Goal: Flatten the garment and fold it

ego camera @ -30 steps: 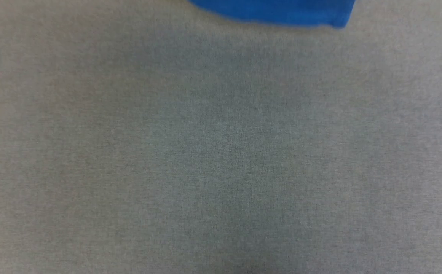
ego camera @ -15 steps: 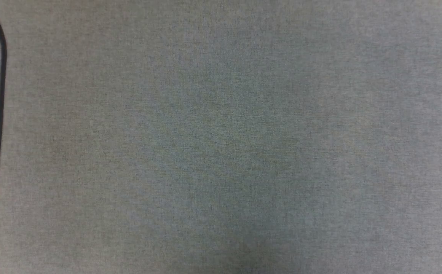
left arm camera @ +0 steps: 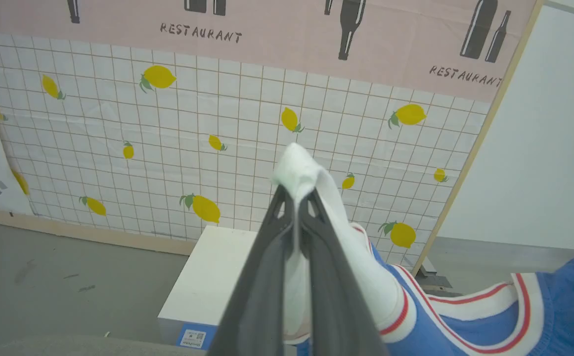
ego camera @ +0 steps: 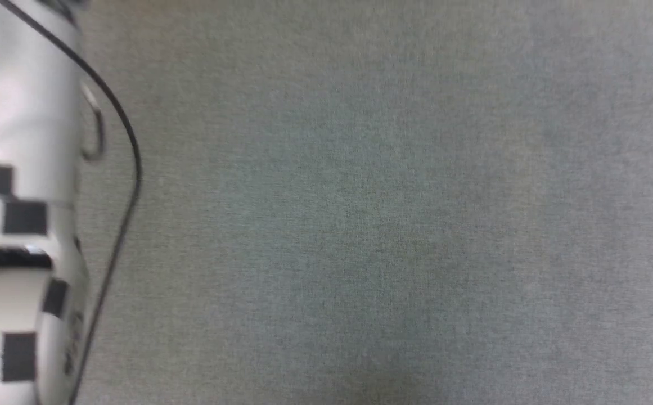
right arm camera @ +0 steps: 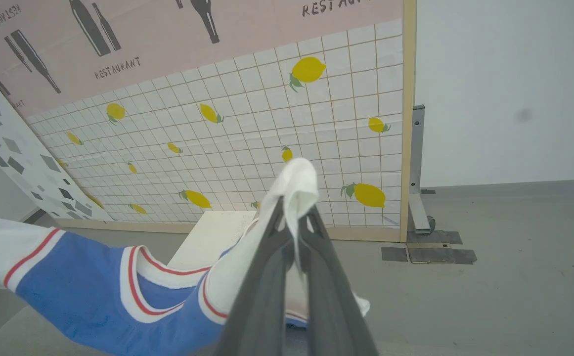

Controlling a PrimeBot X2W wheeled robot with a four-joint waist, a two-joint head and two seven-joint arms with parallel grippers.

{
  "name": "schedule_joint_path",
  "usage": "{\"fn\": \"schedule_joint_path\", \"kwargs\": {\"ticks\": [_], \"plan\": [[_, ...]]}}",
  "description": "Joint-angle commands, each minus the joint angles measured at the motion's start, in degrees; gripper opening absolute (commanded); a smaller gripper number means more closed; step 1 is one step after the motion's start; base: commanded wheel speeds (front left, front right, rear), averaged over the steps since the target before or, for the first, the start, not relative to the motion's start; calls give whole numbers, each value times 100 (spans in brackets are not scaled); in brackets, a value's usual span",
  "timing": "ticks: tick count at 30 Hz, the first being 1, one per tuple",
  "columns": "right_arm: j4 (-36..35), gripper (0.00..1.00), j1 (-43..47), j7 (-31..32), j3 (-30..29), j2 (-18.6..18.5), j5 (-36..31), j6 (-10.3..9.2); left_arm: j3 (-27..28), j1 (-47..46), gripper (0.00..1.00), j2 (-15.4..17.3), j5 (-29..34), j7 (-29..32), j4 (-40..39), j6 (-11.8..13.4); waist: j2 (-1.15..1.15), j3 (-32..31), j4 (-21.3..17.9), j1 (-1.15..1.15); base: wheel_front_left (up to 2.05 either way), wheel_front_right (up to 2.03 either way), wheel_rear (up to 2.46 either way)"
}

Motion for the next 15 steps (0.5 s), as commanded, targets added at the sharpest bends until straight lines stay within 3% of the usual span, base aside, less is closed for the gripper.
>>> {"fn": "schedule_joint_path", "kwargs": {"ticks": [1, 11, 15], "plan": [[-102, 0, 377, -61, 78, -61, 246, 19, -31, 326, 0, -27, -80, -81, 65, -100, 0, -391, 60, 0, 0, 0, 0], [-1025, 0, 2948, -43, 801, -329, 1343, 19, -120, 2556, 0, -243, -483, -321, -64, -368, 0, -1443, 33, 0, 0, 0, 0], [-1499, 0, 4022, -5, 800, -399, 1696, 19, -83, 3585, 0, -334, -762, -348, -413, -403, 0, -1737, 29, 0, 0, 0, 0]]}}
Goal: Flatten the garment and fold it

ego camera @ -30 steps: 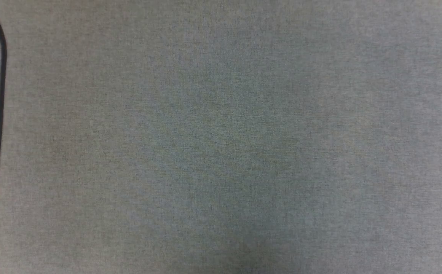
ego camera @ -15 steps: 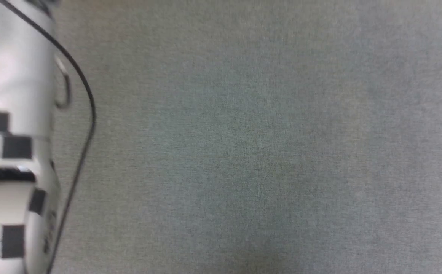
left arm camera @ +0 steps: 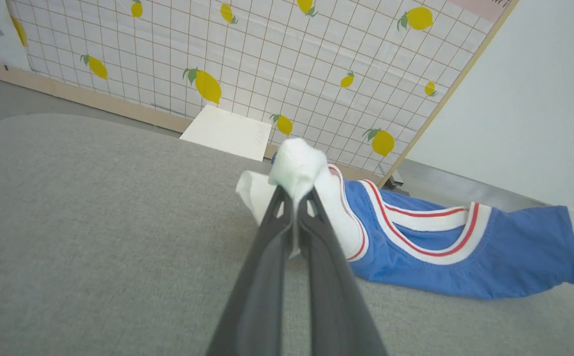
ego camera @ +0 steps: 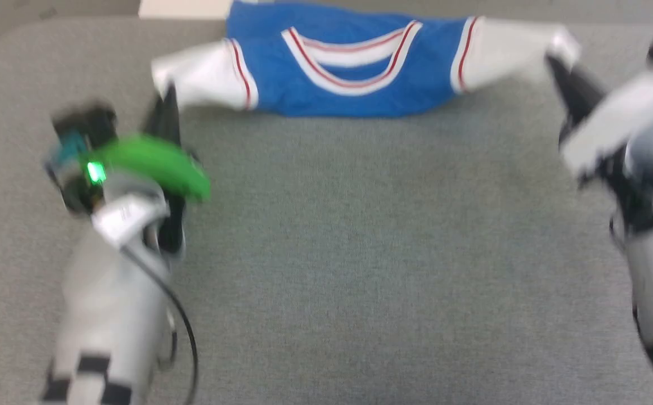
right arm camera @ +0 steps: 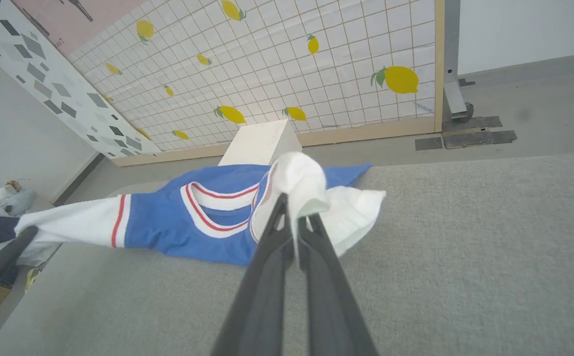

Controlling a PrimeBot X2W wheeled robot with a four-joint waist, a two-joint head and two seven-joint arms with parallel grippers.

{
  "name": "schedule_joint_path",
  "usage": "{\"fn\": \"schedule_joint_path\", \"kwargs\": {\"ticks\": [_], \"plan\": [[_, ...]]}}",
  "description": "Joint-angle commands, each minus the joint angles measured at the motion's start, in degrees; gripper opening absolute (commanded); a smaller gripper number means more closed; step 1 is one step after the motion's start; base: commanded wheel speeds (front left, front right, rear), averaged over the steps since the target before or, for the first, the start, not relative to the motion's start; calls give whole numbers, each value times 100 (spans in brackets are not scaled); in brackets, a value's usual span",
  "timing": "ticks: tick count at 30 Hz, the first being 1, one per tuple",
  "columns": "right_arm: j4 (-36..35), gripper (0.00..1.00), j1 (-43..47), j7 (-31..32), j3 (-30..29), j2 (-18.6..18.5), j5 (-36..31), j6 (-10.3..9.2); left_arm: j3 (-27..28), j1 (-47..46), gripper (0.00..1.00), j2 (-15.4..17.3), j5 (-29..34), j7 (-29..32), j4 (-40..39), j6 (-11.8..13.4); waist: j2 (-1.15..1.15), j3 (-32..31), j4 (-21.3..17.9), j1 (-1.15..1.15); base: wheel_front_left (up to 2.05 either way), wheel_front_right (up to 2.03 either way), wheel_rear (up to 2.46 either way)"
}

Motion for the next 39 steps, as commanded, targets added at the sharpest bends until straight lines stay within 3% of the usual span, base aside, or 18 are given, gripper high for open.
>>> {"fn": "schedule_joint_path", "kwargs": {"ticks": [1, 5, 13, 25, 39], "plan": [[-153, 0, 324, -7, -26, -31, 69, 20, 13, 334, 0, -18, -118, -47, -146, -48, 0, -438, -10, 1, 0, 0, 0], [-565, 0, 1217, -28, -156, -30, 146, 20, 102, 1236, 0, -55, -346, -11, -679, -29, 0, -553, -32, 1, 0, 0, 0], [-1316, 0, 2636, -27, -570, -16, 82, 20, 341, 2898, 0, -49, -694, 375, -1877, 424, 0, -581, -100, 1, 0, 0, 0], [-2425, 0, 4120, 737, -1235, -8, -206, 20, 618, 4661, 0, 117, -786, 1110, -3555, 1440, 0, -671, -209, 1, 0, 0, 0], [-3523, 0, 4644, 2193, -1855, 76, -736, 20, 899, 5384, 0, 577, -416, 1895, -4781, 2546, 0, -766, -175, 1, 0, 0, 0]]}}
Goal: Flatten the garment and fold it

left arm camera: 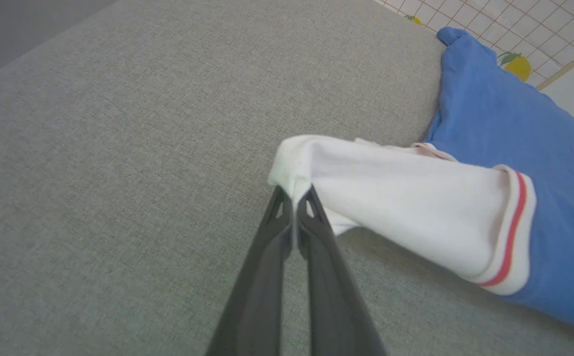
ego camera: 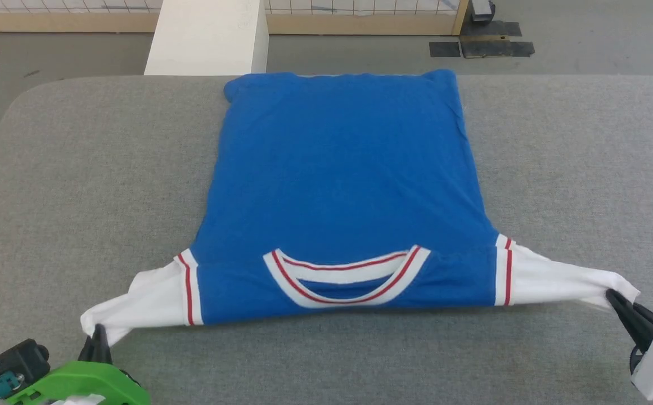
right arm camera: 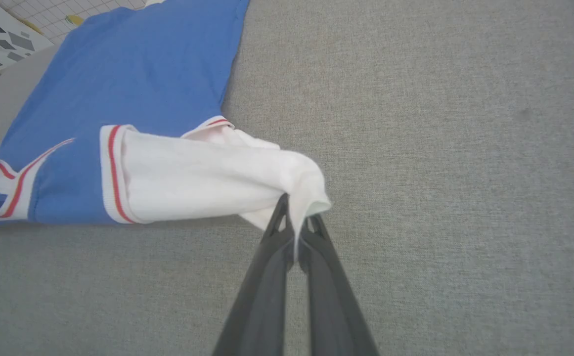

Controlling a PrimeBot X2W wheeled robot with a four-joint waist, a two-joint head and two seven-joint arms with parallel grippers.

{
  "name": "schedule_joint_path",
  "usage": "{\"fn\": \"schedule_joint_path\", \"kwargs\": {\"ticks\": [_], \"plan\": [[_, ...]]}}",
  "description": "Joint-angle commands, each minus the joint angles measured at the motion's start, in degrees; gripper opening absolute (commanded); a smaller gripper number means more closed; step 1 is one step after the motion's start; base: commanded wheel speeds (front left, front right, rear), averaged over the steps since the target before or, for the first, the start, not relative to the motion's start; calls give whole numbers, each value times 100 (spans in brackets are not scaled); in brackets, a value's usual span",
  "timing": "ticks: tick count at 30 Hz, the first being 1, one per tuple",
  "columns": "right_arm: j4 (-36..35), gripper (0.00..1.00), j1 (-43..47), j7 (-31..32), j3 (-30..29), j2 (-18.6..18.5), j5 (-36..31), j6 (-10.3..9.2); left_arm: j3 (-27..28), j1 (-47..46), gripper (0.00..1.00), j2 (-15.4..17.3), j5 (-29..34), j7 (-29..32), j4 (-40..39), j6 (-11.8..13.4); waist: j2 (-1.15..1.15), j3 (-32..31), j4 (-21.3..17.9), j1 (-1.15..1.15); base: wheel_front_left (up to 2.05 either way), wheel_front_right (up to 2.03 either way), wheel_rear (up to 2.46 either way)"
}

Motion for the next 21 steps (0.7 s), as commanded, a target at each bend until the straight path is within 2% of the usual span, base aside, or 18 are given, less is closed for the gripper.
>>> {"fn": "schedule_joint_path", "kwargs": {"ticks": [1, 5, 9, 13, 21], "plan": [[-91, 0, 59, 108, -61, 27, -59, 19, 41, 127, 0, 59, 38, 77, -91, 96, 0, 1, 9, 1, 0, 0, 0], [-258, 0, -15, 471, 37, 18, -186, 19, -140, 179, 0, 111, 38, 412, -230, 123, 0, 43, 8, 1, 0, 0, 0], [-166, 0, -277, 844, 489, -131, -363, 19, -368, 32, 0, 196, 81, 662, -139, 38, 0, 107, -6, 1, 0, 0, 0], [149, 0, -717, 1214, 1096, -346, -562, 19, -540, -221, 0, 297, 154, 844, 32, -41, 0, 176, -14, 1, 0, 0, 0], [978, 0, -1415, 2051, 2133, -578, -687, 19, -653, -563, 0, 258, 136, 831, 238, -147, 0, 291, 22, 1, 0, 0, 0]]}}
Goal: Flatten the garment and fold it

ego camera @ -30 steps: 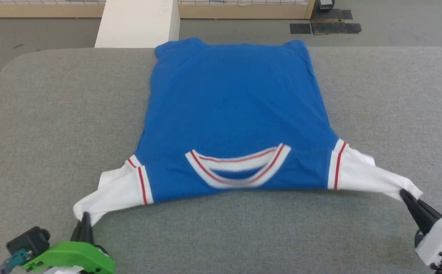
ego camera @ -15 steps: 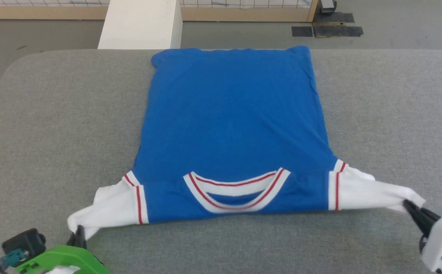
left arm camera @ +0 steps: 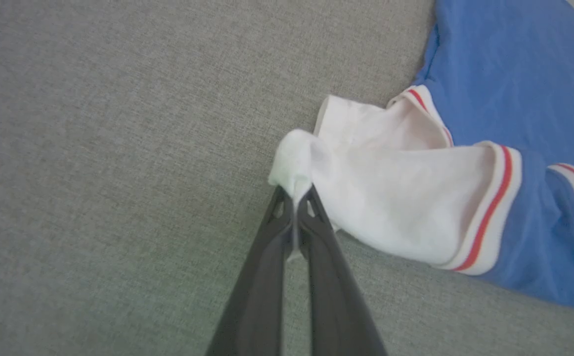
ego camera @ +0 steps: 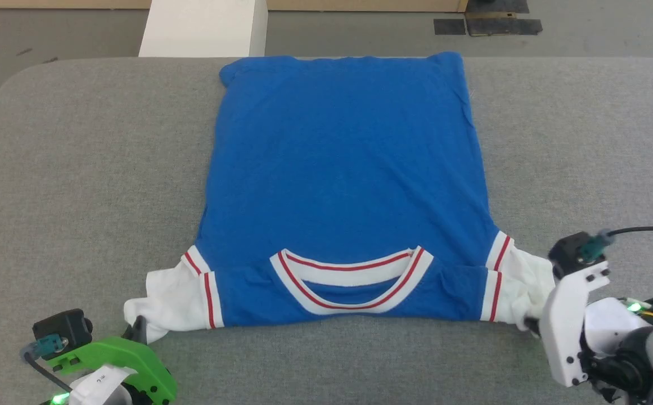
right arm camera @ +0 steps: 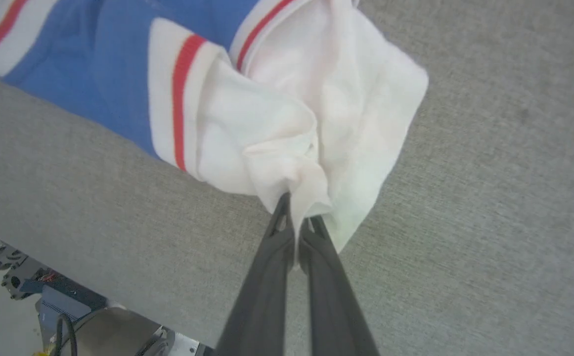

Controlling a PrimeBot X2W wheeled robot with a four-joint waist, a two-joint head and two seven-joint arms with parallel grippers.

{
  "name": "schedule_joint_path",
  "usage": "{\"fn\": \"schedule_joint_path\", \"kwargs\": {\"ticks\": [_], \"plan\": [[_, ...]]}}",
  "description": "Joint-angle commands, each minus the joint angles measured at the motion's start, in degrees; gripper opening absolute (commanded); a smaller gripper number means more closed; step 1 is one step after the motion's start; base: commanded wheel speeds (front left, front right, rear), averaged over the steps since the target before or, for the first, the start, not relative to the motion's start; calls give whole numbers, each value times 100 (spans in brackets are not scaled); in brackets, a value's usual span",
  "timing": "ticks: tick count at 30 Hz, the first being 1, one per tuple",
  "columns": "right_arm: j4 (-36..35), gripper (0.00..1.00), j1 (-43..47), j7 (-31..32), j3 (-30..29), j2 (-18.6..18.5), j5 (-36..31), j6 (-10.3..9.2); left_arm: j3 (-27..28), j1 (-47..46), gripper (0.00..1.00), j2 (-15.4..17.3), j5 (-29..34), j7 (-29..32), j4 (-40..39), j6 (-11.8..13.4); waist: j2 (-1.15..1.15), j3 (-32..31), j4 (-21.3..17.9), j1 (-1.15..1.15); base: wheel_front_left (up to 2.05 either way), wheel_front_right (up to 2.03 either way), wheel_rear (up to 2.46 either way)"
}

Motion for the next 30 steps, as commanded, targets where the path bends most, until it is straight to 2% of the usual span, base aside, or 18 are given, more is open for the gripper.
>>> {"fn": "schedule_joint_path", "kwargs": {"ticks": [1, 7, 8, 9, 13, 17, 23, 30], "plan": [[100, 0, -114, 137, 111, -31, -1, 20, -13, -96, 0, 4, 74, -47, 33, -26, 0, 10, 11, 0, 0, 0, 0], [369, 0, -201, 520, 344, -118, 102, 20, -3, -99, 0, -56, 4, -135, 119, -58, 0, -49, -20, 0, 0, 0, 0], [364, 36, -211, 470, 321, -110, 115, 20, -1, -86, 0, -65, -4, -156, 124, -62, 0, -68, -31, 0, 0, 0, 0], [359, 100, -215, 420, 289, -104, 125, 20, 0, -75, 0, -75, -15, -171, 123, -67, 0, -83, -38, 0, 0, 0, 0], [243, 100, -206, 35, -76, 48, 312, 20, 3, -39, 0, -96, -41, -227, 103, -81, 0, -162, -54, 0, 0, 0, 0], [-54, 100, -244, -639, -609, 312, 499, 20, 25, 4, 0, -92, -56, -276, 61, -81, 0, -240, -93, 0, 0, 0, 0], [-506, 100, -349, -2097, -1142, 657, 536, 20, 64, 77, 0, -72, -69, -324, -21, -59, 0, -289, -154, 0, 0, 0, 0], [-422, 100, -389, -3688, -1494, 980, 425, 20, 69, 93, 0, -91, -80, -405, -112, -55, 0, -286, -148, 0, 0, 0, 0]]}}
